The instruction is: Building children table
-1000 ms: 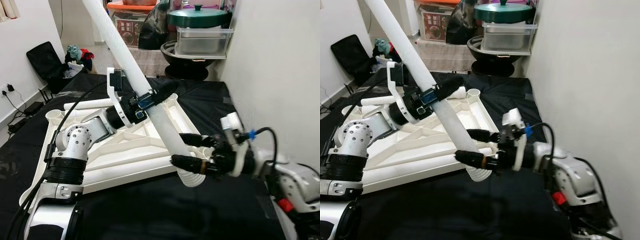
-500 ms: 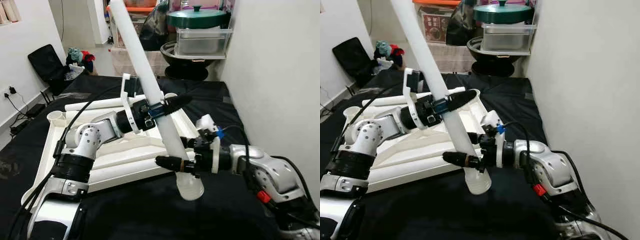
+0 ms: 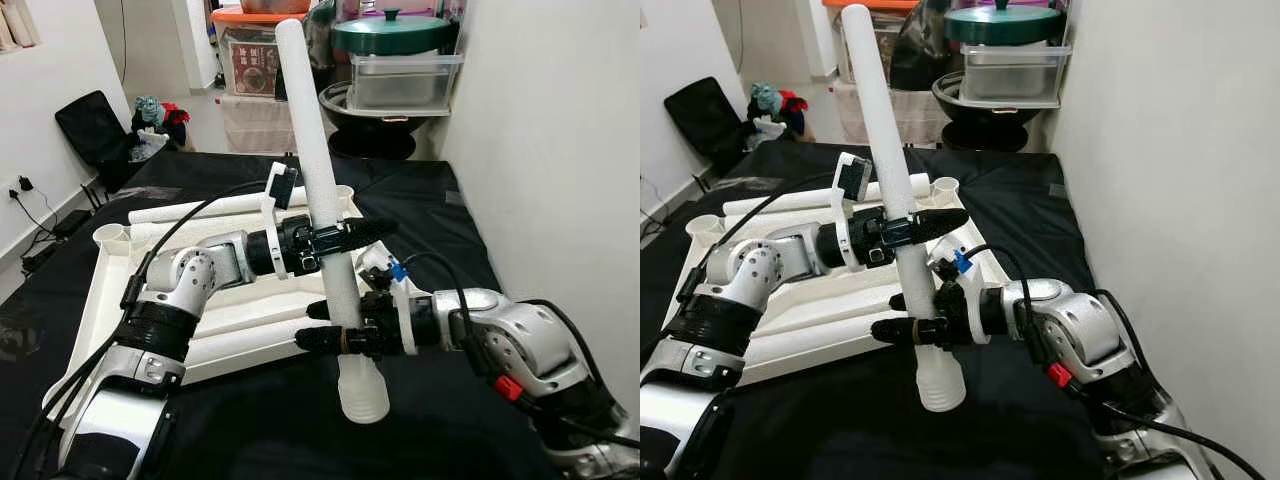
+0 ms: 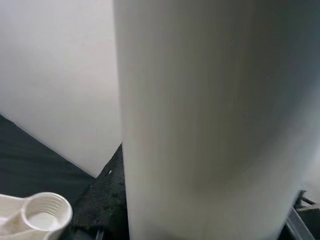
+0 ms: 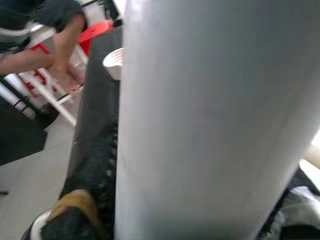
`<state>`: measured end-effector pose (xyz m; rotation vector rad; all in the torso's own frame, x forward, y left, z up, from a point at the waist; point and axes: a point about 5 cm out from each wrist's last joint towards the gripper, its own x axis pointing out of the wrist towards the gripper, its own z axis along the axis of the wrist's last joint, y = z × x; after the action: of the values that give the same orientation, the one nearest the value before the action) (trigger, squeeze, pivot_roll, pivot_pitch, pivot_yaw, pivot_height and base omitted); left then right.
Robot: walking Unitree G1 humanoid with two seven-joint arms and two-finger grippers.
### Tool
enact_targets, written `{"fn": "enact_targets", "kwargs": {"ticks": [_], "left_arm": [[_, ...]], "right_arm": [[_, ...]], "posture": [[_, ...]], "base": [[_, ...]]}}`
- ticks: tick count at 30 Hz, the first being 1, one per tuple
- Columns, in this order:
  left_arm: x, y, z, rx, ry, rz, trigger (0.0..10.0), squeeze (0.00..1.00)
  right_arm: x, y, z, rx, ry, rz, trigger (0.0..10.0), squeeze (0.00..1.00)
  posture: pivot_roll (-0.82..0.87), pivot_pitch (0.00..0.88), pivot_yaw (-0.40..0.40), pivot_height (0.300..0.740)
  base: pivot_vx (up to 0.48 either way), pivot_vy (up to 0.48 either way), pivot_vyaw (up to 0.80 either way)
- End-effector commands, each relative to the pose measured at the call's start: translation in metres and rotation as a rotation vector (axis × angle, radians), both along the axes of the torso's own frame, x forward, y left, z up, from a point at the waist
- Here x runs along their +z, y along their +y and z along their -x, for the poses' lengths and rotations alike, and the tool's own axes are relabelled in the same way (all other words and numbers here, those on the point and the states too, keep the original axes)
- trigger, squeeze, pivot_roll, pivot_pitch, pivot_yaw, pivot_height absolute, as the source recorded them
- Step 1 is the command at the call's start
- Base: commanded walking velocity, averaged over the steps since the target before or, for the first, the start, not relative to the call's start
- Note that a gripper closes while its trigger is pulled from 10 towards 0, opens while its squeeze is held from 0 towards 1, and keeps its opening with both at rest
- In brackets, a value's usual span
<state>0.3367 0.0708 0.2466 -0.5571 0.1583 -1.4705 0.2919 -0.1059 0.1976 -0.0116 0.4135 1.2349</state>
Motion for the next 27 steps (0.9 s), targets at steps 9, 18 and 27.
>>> {"fn": "enact_targets", "kwargs": {"ticks": [9,18,27], "left_arm": [[0.017,-0.001,-0.002,0.025,-0.096,0.094,10.0,1.0],[0.03,0.008,0.005,0.017,-0.102,0.189,10.0,1.0],[0.033,0.026,0.008,0.087,-0.1,0.219,10.0,1.0]], "right_arm": [[-0.005,-0.002,0.005,-0.059,0.075,-0.052,0.0,0.0],[-0.011,-0.021,-0.005,-0.211,0.062,-0.062,0.0,0.0],[0.005,-0.071,-0.036,-0.557,-0.06,-0.108,0.0,0.0]], "posture": [[-0.01,0.0,0.012,0.74],[0.0,0.0,-0.001,0.74],[0.0,0.0,-0.005,0.74]], "base": [[0.0,0.0,0.0],[0.0,0.0,0.0],[0.0,0.0,0.0]]}}
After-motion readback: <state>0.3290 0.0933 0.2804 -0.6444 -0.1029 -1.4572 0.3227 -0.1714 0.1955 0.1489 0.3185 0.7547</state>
